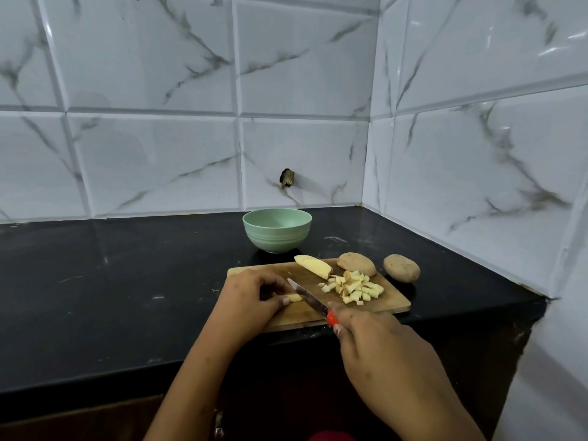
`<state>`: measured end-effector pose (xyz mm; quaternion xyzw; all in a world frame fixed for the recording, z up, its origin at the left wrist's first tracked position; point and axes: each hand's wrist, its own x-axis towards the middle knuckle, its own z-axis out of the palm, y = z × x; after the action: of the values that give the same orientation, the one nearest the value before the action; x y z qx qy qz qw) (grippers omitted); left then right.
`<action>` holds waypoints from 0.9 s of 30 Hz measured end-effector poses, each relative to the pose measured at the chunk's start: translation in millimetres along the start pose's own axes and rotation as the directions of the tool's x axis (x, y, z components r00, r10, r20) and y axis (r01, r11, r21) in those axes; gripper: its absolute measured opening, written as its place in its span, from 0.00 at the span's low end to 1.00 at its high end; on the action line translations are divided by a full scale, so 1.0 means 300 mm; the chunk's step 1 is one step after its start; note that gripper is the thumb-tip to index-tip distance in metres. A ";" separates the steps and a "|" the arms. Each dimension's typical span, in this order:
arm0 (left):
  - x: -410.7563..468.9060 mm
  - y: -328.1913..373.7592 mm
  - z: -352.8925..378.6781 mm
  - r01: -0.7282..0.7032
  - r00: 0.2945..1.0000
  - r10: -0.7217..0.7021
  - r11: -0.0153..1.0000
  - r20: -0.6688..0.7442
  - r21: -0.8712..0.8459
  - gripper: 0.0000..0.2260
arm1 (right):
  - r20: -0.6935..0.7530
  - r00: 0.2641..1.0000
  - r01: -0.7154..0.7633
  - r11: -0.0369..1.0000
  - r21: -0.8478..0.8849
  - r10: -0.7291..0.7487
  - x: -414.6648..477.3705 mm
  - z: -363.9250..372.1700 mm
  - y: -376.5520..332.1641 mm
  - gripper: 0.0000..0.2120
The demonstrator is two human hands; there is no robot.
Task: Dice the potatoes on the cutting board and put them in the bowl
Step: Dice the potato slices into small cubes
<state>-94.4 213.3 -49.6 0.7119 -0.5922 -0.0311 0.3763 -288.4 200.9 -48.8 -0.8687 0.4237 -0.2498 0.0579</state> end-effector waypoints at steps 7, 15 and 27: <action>0.003 0.008 0.011 0.046 0.999 -0.046 0.999 -0.020 0.019 0.03 | 0.158 0.987 0.051 0.974 -0.222 -0.016 0.021 0.042 -0.035 0.30; 0.016 0.031 0.032 0.065 0.997 -0.062 0.994 -0.035 0.092 0.02 | 0.051 0.999 -0.001 0.983 -0.181 0.010 -0.006 0.026 -0.006 0.29; 0.006 0.031 0.053 0.066 0.991 -0.054 0.993 -0.125 0.094 0.04 | 0.102 0.994 -0.009 0.988 -0.156 0.026 0.008 0.022 -0.005 0.27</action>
<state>-109.3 203.5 -55.0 0.7475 -0.5471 0.0303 0.3756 -283.0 199.1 -53.3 -0.8787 0.4459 -0.1700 0.0141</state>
